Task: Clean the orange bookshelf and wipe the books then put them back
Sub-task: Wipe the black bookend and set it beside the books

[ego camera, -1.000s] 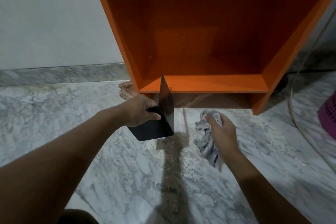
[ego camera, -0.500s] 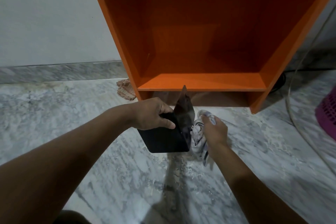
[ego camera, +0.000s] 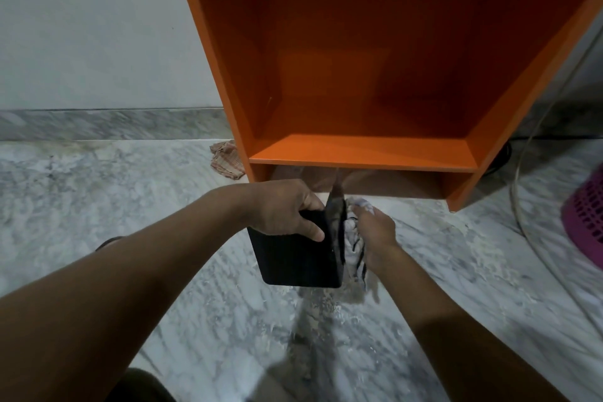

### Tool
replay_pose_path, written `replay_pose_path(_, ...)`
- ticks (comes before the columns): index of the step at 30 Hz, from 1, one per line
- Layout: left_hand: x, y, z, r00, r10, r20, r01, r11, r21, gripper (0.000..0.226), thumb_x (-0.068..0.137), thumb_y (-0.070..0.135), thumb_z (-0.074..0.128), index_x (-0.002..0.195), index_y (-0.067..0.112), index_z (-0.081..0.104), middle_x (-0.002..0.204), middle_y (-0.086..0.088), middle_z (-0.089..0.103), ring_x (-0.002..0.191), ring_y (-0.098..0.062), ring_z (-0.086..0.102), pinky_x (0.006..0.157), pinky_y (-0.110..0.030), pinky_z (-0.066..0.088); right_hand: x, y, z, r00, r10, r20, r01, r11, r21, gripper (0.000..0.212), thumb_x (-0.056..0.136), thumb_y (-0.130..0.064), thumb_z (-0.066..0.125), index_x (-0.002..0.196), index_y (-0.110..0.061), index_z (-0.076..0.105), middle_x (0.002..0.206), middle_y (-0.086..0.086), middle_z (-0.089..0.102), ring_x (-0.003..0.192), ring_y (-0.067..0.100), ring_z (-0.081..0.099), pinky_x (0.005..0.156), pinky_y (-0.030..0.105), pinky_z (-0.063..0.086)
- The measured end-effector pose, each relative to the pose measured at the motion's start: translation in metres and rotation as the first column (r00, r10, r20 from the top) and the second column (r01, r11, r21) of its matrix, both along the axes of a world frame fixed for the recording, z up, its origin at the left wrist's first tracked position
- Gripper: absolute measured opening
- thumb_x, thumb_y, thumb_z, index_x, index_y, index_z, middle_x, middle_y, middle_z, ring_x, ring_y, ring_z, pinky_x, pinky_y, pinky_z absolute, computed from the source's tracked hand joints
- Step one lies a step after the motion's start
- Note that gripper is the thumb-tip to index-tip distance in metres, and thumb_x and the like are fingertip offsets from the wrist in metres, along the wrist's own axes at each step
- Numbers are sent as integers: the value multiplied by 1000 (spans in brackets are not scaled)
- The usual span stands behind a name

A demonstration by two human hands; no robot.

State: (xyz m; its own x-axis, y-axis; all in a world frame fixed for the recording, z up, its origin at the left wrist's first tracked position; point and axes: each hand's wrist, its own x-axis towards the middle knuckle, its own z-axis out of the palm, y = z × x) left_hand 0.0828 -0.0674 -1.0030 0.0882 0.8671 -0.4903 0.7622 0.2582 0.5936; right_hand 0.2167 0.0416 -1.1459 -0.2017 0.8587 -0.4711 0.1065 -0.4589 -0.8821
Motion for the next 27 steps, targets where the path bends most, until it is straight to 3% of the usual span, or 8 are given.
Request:
replay_pose_path(2,-2,-2,-1,1000,7,10,-6,1000,-9,13,93,25,64,105,26,70,101,8,74,91,-9,70,81,-26,58,6,5,-3,996,-84,0,84,994,-63,6,85,-21,66,84,-16,70,94,13,72,87,28,69,80,39,56)
replay_pose_path(5,-8,-3,1,999,29,14,-29,1000,-9,9,93,25,65,98,31,69,97,12,73,89,-7,70,80,-25,58,12,-8,16,985,-148,-90,161,974,157,10,91,-21,62,95,-19,71,90,4,72,88,21,69,68,29,56)
replay_pose_path(8,-3,1,3,999,-2,-40,2,1000,-16,10,93,27,65,101,26,70,98,10,72,90,-9,69,78,-26,56,10,-33,41,971,72,-230,48,877,478,18,93,-18,64,109,-23,69,101,-6,71,93,3,67,76,18,54)
replay_pose_path(11,9,6,7,989,-71,-128,69,997,-20,19,94,29,64,108,19,71,100,6,72,90,-10,66,80,-29,54,4,-35,41,964,242,-112,-100,716,690,25,94,-14,64,115,-26,65,116,-8,67,109,0,60,90,15,49)
replay_pose_path(16,34,10,12,974,-160,-163,160,987,-14,24,94,27,62,117,25,69,110,8,70,100,-12,64,90,-37,53,6,6,13,998,-32,-47,45,952,302,15,95,-23,59,106,-23,69,100,-1,69,86,8,63,70,20,49)
replay_pose_path(20,32,9,12,981,-144,-128,143,990,-18,23,94,28,63,116,24,70,109,8,71,99,-11,65,90,-38,55,20,26,-2,974,-224,-41,222,974,-52,13,89,-22,61,93,-16,73,78,5,69,69,21,63,66,30,50)
replay_pose_path(24,24,9,7,981,-121,-152,120,993,-16,17,93,28,64,109,25,71,100,12,71,92,-9,65,86,-36,54,23,14,16,942,-307,-136,329,923,199,13,90,-23,61,98,-21,71,94,4,72,87,19,68,76,35,58)
replay_pose_path(27,25,11,7,981,-117,-154,113,993,-34,15,94,28,64,106,27,71,97,14,70,93,-9,65,87,-36,54,21,-10,38,955,-135,-263,265,782,563,21,93,-7,61,107,-20,68,98,-8,68,87,-3,65,72,14,52)
